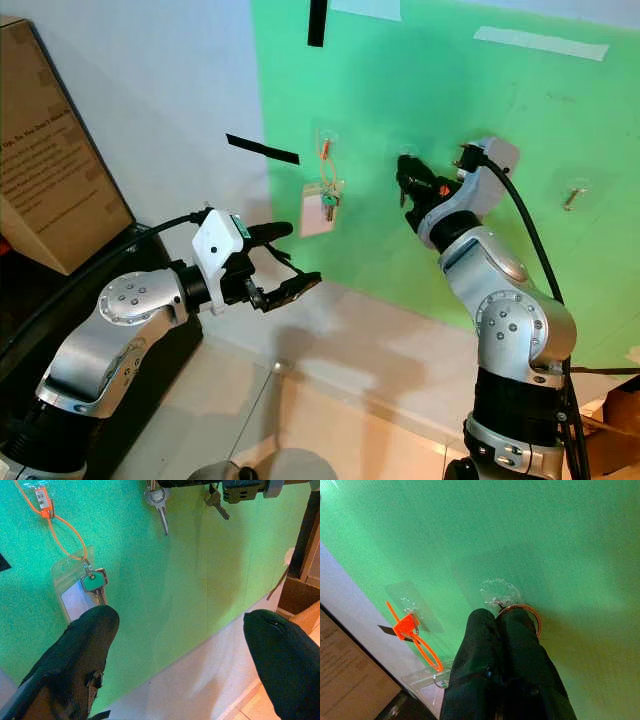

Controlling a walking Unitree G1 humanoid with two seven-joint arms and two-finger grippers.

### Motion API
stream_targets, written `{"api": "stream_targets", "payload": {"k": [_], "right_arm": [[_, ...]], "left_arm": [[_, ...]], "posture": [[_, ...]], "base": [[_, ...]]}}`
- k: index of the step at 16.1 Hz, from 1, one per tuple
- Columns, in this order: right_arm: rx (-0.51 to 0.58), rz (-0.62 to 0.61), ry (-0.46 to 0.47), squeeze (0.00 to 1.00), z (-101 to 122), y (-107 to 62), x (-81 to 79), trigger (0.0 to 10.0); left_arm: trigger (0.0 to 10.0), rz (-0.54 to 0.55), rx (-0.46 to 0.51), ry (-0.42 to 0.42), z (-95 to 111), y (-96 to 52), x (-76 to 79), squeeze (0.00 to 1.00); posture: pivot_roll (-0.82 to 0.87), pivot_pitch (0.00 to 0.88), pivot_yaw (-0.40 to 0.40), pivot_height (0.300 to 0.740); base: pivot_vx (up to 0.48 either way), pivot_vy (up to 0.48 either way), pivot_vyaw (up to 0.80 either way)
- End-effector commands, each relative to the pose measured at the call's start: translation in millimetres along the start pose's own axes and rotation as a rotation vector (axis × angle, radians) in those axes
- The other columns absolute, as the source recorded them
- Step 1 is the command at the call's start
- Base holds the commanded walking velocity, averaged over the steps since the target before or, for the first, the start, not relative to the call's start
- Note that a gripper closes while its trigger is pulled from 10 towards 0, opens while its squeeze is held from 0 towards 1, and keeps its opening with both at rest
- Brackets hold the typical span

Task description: Hang keys on a hook

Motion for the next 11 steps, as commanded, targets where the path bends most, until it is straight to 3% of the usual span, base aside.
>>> {"api": "stream_targets", "payload": {"k": [1,11], "right_arm": [[-0.011,-0.036,-0.011,0.00,-1.8,1.5,4.2,10.0],[0.012,-0.144,0.042,0.00,-8.1,-19.0,30.4,10.0]], "left_arm": [[10.0,0.000,0.008,0.037,6.3,1.4,-2.2,0.00],[10.0,0.005,-0.009,0.052,2.7,-0.1,-2.3,0.00]], "posture": [[-0.08,0.000,0.018,0.740],[-0.08,0.000,0.017,0.740]], "base": [[0.000,0.000,0.00],[0.000,0.000,0.00]]}}
Point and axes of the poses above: a point about 5 cm out from each wrist's last joint towards the gripper, its own y axis pointing out of the wrist towards the gripper, its own z axis along the axis of the wrist's last joint, x = y × z, the point moved 4 cm from there along y, pointing out of the wrist towards the gripper, and after that the axes turned 15 degrees about y, right-handed, at the moved point
